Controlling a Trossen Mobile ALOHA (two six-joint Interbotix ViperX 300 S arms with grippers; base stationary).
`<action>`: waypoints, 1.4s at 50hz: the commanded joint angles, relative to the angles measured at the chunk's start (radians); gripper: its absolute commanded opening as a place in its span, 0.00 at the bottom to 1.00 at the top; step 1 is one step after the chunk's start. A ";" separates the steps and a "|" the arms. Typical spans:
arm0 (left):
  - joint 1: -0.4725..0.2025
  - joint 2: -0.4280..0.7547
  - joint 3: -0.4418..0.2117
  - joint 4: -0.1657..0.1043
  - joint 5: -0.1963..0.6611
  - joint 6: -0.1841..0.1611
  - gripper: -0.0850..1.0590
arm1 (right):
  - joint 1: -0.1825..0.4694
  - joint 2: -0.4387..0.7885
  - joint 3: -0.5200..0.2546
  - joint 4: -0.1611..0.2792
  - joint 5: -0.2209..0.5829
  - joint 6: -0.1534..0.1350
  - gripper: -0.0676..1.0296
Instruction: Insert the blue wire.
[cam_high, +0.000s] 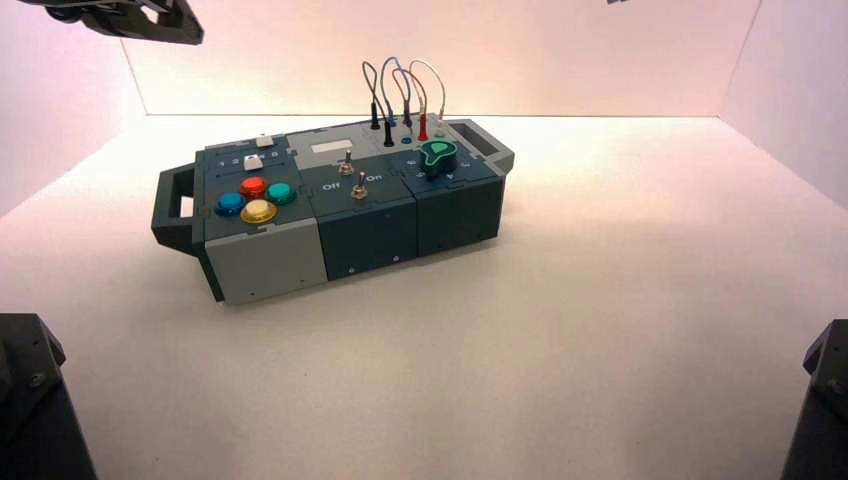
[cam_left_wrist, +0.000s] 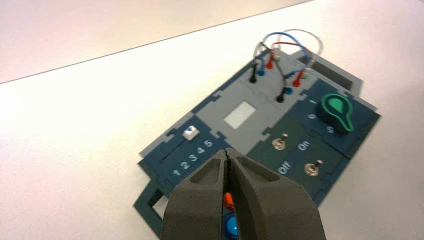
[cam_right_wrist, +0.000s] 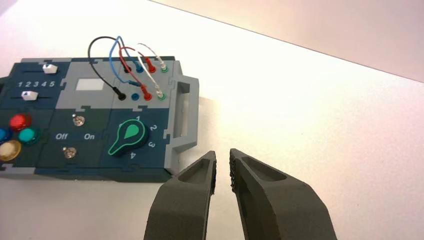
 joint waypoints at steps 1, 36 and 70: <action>-0.029 -0.002 -0.025 -0.002 -0.003 0.006 0.05 | 0.011 -0.006 -0.057 0.029 0.029 0.000 0.22; -0.084 -0.002 -0.032 0.000 0.098 0.032 0.05 | 0.216 0.258 -0.192 0.114 0.021 -0.015 0.42; -0.083 0.005 -0.035 -0.002 0.115 0.015 0.05 | 0.291 0.477 -0.249 0.041 -0.112 -0.011 0.35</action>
